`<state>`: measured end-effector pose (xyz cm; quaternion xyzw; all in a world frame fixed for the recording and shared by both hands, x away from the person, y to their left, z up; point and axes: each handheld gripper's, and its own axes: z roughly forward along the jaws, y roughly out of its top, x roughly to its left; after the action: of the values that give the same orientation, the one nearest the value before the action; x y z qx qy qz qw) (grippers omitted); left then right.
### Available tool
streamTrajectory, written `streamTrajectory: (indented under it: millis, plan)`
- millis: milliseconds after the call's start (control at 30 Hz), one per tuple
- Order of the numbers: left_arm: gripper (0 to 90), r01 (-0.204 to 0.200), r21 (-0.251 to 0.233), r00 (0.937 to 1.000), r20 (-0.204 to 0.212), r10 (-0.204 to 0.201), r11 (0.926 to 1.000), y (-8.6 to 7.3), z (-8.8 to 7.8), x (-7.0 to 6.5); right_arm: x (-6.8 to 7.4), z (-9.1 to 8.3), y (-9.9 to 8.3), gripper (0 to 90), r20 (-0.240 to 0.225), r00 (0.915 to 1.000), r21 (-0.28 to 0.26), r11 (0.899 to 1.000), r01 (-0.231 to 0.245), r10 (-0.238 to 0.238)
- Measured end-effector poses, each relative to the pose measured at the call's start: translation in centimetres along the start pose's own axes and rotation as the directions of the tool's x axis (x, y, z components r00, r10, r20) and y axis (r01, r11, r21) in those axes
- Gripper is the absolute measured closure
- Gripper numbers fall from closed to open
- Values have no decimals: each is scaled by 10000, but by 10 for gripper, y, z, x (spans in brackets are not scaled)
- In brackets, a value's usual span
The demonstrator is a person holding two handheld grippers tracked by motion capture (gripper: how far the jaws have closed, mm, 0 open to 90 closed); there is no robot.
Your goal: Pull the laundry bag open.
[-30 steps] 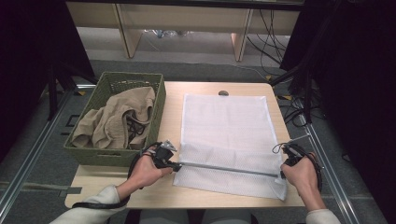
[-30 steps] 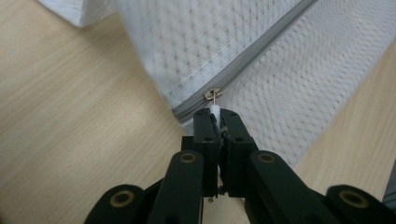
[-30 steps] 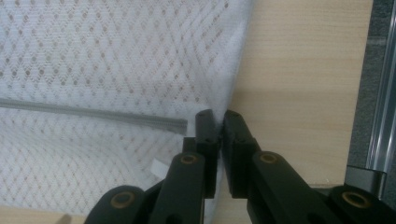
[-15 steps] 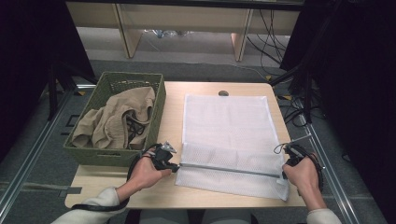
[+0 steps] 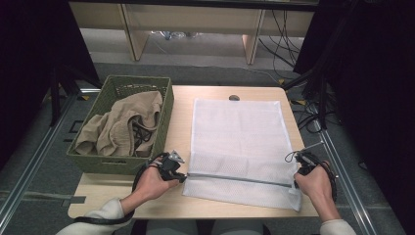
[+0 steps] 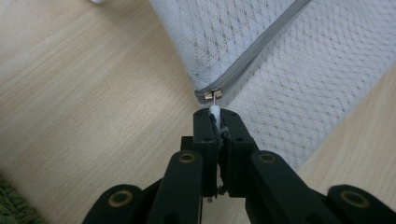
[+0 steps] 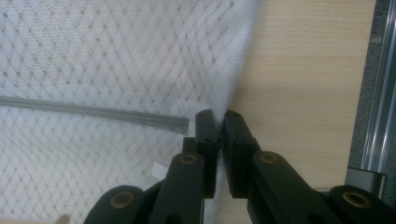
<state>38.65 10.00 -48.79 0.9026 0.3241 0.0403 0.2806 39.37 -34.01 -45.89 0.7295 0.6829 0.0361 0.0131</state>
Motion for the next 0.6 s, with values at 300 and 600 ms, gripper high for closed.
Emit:
streamTrajectory:
  millis: [300, 600]
  plan:
    - [853, 15, 199, 9968, -797, 1, 9998, 0, -2, -5, 3, 0, 0, 865, -75, 9975, 50, 9975, 706, -706]
    - [803, -265, 297, 9941, -1046, 294, 9992, 5, -3, -10, 6, 2, 0, 864, -236, 9944, 19, 9947, 1027, -1026]
